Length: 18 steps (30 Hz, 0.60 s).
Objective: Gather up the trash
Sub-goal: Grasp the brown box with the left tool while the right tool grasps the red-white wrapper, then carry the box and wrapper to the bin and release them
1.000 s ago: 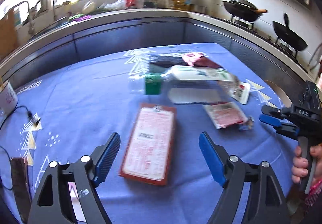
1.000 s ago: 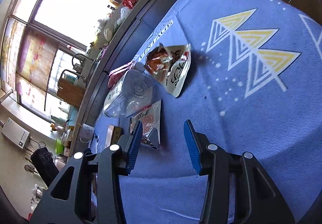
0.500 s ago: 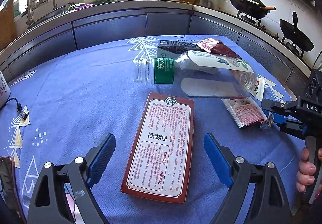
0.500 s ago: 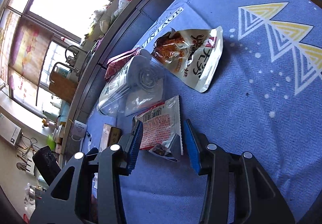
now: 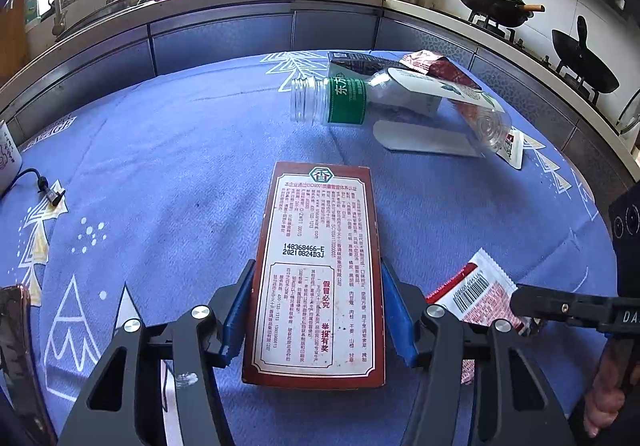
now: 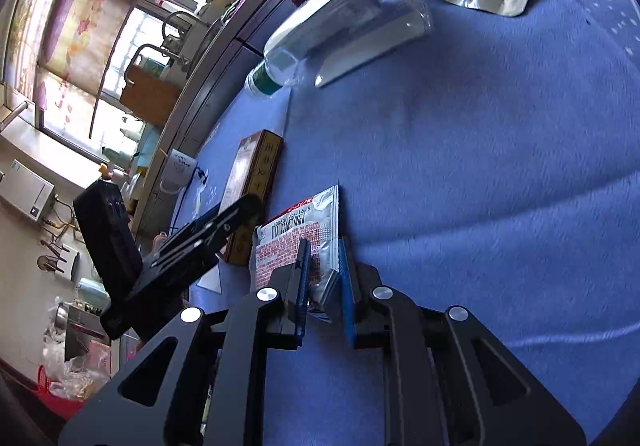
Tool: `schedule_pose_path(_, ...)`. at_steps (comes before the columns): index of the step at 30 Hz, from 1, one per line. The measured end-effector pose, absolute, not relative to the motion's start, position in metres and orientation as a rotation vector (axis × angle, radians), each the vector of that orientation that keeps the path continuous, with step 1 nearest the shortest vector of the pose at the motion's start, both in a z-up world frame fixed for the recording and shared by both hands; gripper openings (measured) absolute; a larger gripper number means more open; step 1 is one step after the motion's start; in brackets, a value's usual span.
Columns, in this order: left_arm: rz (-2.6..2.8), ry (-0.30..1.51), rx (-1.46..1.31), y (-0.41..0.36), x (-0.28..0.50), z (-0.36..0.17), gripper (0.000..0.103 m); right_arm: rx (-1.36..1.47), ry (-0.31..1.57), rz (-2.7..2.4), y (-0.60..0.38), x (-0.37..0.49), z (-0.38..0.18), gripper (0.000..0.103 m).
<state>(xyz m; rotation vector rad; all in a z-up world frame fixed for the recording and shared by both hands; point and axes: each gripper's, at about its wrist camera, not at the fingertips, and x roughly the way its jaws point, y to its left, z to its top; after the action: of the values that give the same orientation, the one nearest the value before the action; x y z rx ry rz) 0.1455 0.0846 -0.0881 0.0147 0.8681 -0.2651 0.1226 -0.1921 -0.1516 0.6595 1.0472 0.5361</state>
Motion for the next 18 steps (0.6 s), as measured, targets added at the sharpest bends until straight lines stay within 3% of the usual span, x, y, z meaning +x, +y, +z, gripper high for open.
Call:
schedule_pose_path(7, -0.337, 0.865, -0.033, 0.079, 0.120, -0.076, 0.059, 0.722, 0.966, 0.455, -0.234, 0.101, -0.140, 0.012)
schedule_pose_path(18, -0.544, 0.824, 0.073, 0.004, 0.089, -0.059, 0.059, 0.778, 0.893, 0.329, -0.293, 0.064, -0.139, 0.010)
